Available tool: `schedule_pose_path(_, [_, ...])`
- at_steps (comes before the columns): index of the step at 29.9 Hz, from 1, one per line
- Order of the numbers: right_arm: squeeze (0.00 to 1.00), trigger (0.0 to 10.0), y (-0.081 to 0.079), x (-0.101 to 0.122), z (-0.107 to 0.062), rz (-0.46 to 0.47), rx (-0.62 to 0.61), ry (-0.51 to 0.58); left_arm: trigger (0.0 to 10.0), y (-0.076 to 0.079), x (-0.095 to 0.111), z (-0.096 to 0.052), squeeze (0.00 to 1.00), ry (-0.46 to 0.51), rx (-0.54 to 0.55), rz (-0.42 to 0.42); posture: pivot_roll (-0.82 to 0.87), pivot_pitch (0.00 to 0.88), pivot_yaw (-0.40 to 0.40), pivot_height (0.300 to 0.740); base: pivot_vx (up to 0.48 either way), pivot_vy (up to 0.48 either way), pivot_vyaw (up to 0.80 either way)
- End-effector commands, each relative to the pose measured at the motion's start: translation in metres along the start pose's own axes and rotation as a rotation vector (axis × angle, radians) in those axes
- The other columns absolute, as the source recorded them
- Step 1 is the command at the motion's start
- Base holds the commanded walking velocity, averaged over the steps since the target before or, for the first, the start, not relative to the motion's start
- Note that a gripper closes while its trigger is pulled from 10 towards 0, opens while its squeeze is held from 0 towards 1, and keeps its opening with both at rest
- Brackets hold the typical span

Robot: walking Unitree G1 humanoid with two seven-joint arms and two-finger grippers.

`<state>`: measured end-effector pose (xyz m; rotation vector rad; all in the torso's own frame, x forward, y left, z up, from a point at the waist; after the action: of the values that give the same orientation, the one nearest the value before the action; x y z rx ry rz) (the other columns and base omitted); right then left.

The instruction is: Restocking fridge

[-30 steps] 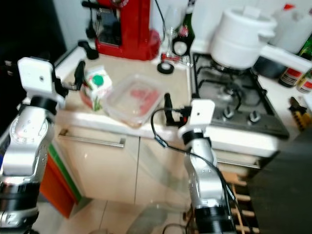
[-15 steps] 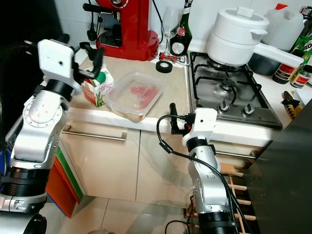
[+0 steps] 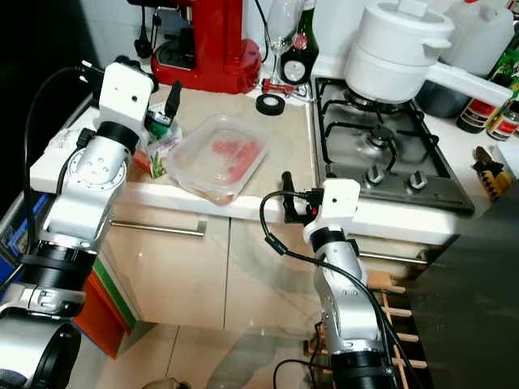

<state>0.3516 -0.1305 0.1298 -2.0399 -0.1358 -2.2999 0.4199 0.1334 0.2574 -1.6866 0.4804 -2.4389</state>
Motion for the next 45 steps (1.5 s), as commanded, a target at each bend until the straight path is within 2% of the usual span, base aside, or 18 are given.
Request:
schedule_pose_path(1, [0.0,10.0,0.004,0.001,-0.001,-0.008,-0.008,-0.003,10.0,0.0,0.005,0.002,0.0,0.021,0.002,0.007,0.02,0.0,-0.056,0.74,0.0,0.0,0.0])
schedule_pose_path(8, [0.0,10.0,0.003,-0.001,-0.001,-0.008,-0.006,-0.008,10.0,0.008,0.016,-0.003,0.0,0.053,-0.015,-0.011,0.03,0.0,-0.049,0.74,0.0,0.0,0.0])
schedule_pose_path(11, [0.0,10.0,0.006,0.0,-0.002,-0.016,-0.013,-0.002,10.0,0.005,0.025,-0.018,0.0,0.077,-0.023,-0.078,0.02,0.0,-0.04,0.74,0.0,0.0,0.0])
schedule_pose_path(13, [0.0,10.0,0.011,-0.002,-0.003,-0.022,-0.027,-0.009,10.0,0.015,0.032,-0.036,0.0,0.092,-0.108,-0.216,0.03,0.0,-0.038,0.74,0.0,0.0,0.0])
schedule_pose_path(14, [0.0,10.0,0.011,-0.002,-0.003,-0.022,-0.027,-0.009,10.0,0.015,0.032,-0.036,0.0,0.092,-0.108,-0.216,0.03,0.0,-0.038,0.74,0.0,0.0,0.0])
schedule_pose_path(15, [0.0,10.0,0.014,-0.005,-0.006,-0.034,-0.032,-0.017,10.0,0.035,0.041,-0.058,0.0,0.092,-0.266,-0.364,0.04,0.0,-0.041,0.74,0.0,0.0,0.0])
schedule_pose_path(18, [0.0,10.0,0.015,-0.01,-0.007,-0.043,-0.027,-0.033,10.0,0.057,0.049,-0.092,0.0,0.059,-0.501,-0.444,0.07,0.0,-0.058,0.74,0.0,0.0,0.0])
schedule_pose_path(21, [0.0,10.0,0.014,-0.013,-0.006,-0.043,-0.022,-0.041,10.0,0.06,0.042,-0.104,0.0,0.015,-0.557,-0.432,0.08,0.0,-0.062,0.74,0.0,0.0,0.0])
schedule_pose_path(23, [0.0,10.0,0.013,-0.014,-0.002,-0.04,-0.015,-0.043,10.0,0.063,0.027,-0.113,0.0,-0.044,-0.555,-0.402,0.09,0.0,-0.067,0.74,0.0,0.0,0.0])
schedule_pose_path(24, [0.0,10.0,0.012,-0.014,0.001,-0.035,-0.011,-0.043,10.0,0.067,0.007,-0.115,0.0,-0.108,-0.497,-0.383,0.09,0.0,-0.066,0.74,0.0,0.0,0.0])
schedule_pose_path(25, [0.0,10.0,0.012,-0.014,0.001,-0.035,-0.011,-0.043,10.0,0.067,0.007,-0.115,0.0,-0.108,-0.497,-0.383,0.09,0.0,-0.066,0.74,0.0,0.0,0.0])
schedule_pose_path(26, [0.0,10.0,0.014,-0.016,0.002,-0.038,-0.014,-0.046,10.0,0.065,-0.006,-0.115,0.0,-0.142,-0.415,-0.346,0.09,0.0,-0.065,0.74,0.0,0.0,0.0])
schedule_pose_path(28, [0.0,10.0,0.015,-0.018,0.001,-0.042,-0.019,-0.049,10.0,0.052,-0.029,-0.117,0.0,-0.201,-0.265,-0.361,0.09,0.0,-0.062,0.74,0.0,0.0,0.0])
schedule_pose_path(29, [0.0,10.0,0.015,-0.018,0.001,-0.042,-0.019,-0.049,10.0,0.052,-0.029,-0.117,0.0,-0.201,-0.265,-0.361,0.09,0.0,-0.062,0.74,0.0,0.0,0.0])
schedule_pose_path(30, [0.0,10.0,0.017,-0.02,-0.001,-0.045,-0.028,-0.056,10.0,0.032,-0.062,-0.131,0.0,-0.296,-0.096,-0.341,0.08,0.0,-0.056,0.74,0.0,0.0,0.0])
schedule_pose_path(34, [0.0,10.0,0.022,-0.028,-0.01,-0.053,-0.048,-0.072,10.0,0.025,-0.095,-0.161,0.0,-0.388,-0.039,-0.319,0.08,0.0,-0.058,0.74,0.0,0.0,0.0])
schedule_pose_path(37, [0.0,10.0,0.024,-0.032,-0.013,-0.058,-0.055,-0.078,10.0,0.03,-0.096,-0.164,0.0,-0.385,-0.055,-0.314,0.08,0.0,-0.061,0.74,0.0,0.0,0.0])
schedule_pose_path(45, [0.0,10.0,0.019,-0.037,-0.012,-0.062,-0.03,-0.095,10.0,0.049,-0.079,-0.147,0.0,-0.289,-0.131,-0.326,0.07,0.0,-0.061,0.74,0.0,0.056,-0.53])
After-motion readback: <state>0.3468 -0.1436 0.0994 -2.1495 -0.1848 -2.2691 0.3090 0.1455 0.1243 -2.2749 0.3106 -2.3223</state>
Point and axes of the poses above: a point about 5 cm out from each wrist's last joint towards the gripper, its own z axis pointing out of the wrist towards the gripper, its own x axis along the axis of the wrist's last joint, y = z × x, the point moved 6 cm from there along z, pointing out of the wrist towards the gripper, and after that the axes turned 7 degrees about -z, right-handed, at the moved point
